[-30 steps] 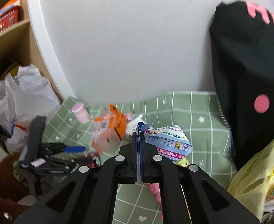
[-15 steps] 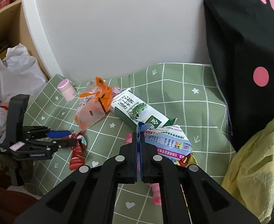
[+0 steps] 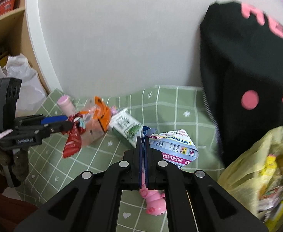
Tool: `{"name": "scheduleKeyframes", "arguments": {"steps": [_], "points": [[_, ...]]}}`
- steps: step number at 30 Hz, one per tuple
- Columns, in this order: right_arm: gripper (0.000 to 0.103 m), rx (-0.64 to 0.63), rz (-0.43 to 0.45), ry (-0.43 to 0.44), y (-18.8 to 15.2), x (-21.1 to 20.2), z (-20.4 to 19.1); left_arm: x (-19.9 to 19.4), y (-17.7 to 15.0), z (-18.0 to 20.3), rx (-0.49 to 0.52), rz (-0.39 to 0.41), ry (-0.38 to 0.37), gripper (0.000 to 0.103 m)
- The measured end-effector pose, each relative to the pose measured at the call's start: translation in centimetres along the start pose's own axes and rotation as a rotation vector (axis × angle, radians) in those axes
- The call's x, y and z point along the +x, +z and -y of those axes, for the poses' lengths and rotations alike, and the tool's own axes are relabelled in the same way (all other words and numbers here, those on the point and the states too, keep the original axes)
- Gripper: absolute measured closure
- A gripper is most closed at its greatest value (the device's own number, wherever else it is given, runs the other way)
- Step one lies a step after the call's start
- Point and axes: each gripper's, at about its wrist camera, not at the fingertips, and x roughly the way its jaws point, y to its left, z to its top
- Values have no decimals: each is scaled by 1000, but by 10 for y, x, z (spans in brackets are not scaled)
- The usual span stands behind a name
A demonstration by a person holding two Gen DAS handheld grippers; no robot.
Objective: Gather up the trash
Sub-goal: 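Carry both items over the bin and open both tools to drop them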
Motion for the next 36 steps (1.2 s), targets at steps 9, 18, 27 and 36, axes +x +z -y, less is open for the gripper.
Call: {"name": "scheduleKeyframes", "arguments": {"steps": [9,18,27,36], "points": [[99,-12,191,-131,27,-95,28,12,70,83,216,136,-162,63],[99,244,241,-308,-8,-168,120,48,92,186,395,109,-375,63],[99,426,220,-310,-52,-174,175,122,69,285,567,-95,-499,62],[99,565,127,-253,-77,-121,218,168,46,308,621,-209,-413,62]]}}
